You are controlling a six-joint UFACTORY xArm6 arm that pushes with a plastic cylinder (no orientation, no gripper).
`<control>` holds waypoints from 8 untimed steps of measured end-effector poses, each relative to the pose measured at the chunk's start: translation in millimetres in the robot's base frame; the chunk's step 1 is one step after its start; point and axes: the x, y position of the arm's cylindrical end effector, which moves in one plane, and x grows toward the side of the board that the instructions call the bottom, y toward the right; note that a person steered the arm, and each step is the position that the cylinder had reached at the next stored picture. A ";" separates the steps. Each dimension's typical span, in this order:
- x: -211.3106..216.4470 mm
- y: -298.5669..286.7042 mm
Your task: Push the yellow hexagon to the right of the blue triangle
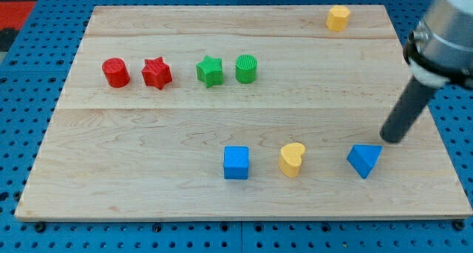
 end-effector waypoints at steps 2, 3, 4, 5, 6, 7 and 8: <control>-140.2 18.4; -204.7 36.5; -258.6 43.9; -286.3 22.3; -286.0 -2.4; -283.9 -15.6; -278.0 -19.7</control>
